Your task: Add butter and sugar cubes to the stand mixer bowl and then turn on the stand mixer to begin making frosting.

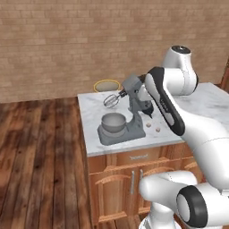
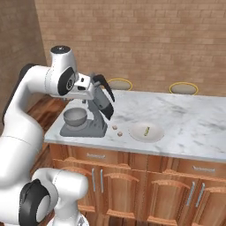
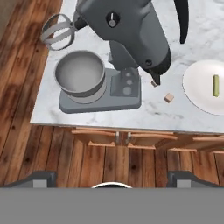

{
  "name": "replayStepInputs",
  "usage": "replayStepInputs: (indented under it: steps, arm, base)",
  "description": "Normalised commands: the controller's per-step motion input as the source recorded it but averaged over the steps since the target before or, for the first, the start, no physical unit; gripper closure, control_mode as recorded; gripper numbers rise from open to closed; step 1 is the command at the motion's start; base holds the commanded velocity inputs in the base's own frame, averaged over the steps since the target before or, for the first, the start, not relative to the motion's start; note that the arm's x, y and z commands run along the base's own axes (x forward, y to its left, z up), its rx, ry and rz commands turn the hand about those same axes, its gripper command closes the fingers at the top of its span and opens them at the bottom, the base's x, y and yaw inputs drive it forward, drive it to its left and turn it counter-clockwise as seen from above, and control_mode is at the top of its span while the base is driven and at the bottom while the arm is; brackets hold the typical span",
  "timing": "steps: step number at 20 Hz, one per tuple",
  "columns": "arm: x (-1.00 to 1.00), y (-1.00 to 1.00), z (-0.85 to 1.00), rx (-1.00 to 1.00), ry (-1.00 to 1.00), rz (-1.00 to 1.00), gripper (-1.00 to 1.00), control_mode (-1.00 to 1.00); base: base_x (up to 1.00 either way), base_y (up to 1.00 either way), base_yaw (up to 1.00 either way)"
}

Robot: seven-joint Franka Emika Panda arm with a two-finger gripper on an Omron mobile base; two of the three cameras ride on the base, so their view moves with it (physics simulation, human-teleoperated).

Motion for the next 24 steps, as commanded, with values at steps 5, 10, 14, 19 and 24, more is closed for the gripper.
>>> replayStepInputs:
  steps: [5, 10, 14, 19, 24]
  arm:
    - [0.0, 0.0, 0.0, 0.0, 0.0, 0.0, -1.0, 1.0]
    - [0.0, 0.0, 0.0, 0.0, 0.0, 0.0, -1.0, 1.0]
    - [0.0, 0.0, 0.0, 0.0, 0.0, 0.0, -1.0, 1.0]
    - [0.0, 0.0, 0.0, 0.0, 0.0, 0.0, -1.0, 1.0]
    - [0.0, 0.0, 0.0, 0.0, 0.0, 0.0, -1.0, 1.0]
  base:
    - [0.28, -0.23, 0.0]
    - [0.36, -0.2, 0.0]
    - [0.36, -0.33, 0.01]
    - [0.1, -0.39, 0.0]
    - [0.0, -0.46, 0.0]
